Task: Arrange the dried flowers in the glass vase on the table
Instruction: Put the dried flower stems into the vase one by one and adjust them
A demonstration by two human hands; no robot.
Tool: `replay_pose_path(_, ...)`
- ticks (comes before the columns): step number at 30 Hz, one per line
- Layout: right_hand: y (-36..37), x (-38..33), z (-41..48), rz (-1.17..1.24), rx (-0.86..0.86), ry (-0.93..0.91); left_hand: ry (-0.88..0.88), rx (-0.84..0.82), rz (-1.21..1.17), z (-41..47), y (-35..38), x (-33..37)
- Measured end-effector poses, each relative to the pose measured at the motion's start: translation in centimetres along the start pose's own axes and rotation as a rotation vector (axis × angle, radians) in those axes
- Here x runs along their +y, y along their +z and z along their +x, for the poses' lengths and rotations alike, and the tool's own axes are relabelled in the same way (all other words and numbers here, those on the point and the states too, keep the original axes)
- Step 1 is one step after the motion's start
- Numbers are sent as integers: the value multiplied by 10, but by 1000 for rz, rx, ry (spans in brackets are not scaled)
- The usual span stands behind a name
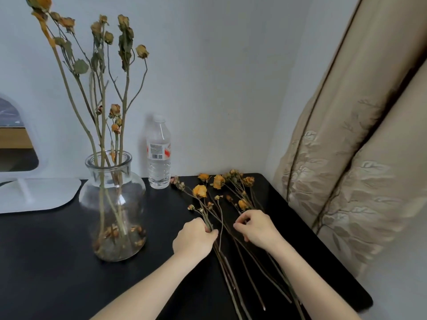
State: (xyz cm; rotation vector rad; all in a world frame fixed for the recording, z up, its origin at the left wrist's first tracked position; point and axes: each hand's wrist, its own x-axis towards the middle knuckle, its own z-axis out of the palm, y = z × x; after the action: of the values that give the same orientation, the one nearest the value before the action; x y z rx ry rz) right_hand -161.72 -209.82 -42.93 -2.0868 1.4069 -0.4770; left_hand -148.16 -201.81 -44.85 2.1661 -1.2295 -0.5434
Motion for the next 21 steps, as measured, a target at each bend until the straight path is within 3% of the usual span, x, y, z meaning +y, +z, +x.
replay_pose_path(9, 23, -20, 20, -168, -72, 67, -83, 18, 41, 20, 9, 1)
replay_pose_path(21, 30, -18, 36, -208, -11, 118, 18, 91, 256, 29, 8, 6)
